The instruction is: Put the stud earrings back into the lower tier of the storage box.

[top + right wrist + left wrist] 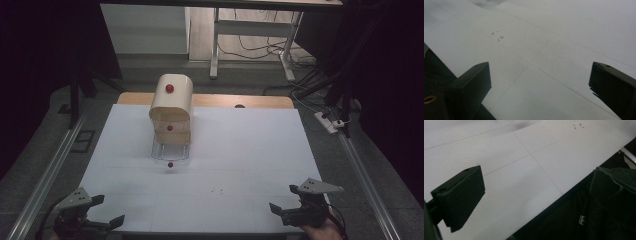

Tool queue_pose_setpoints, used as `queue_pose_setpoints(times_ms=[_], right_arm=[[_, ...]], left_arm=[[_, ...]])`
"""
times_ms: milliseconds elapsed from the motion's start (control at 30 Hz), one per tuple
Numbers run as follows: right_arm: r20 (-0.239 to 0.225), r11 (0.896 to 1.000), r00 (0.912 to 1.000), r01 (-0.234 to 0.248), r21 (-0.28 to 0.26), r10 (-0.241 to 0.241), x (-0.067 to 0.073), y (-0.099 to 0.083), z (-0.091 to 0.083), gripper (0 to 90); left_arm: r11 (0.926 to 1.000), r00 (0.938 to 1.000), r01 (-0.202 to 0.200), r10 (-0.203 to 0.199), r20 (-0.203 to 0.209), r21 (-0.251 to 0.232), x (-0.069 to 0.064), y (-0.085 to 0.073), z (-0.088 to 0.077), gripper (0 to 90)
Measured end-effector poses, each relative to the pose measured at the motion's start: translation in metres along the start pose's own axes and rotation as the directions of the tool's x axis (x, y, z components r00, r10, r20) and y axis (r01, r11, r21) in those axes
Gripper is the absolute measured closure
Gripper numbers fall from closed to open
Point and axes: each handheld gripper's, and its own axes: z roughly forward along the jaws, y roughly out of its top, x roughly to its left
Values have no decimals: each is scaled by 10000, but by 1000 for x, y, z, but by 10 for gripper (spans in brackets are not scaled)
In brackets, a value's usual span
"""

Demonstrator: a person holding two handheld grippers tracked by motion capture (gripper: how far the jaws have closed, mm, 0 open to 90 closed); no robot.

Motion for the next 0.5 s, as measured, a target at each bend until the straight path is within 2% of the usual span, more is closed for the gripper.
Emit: queue_pose_setpoints(times_ms=[100, 367, 500], right_arm=[[-5, 9996, 9997, 257, 113, -257, 3, 1, 1, 50], [-92, 9997, 9999, 145, 181, -143, 1, 1, 1, 35], [-219, 9991, 9992, 326, 255, -320, 2, 1, 1, 13]], left_arm=[[9999, 10000, -45, 46, -47, 117, -1, 1, 1, 3], [9997, 9998, -184, 184, 27, 189, -2, 1, 2, 3], [9997, 9999, -131, 130, 72, 184, -1, 2, 2, 3]])
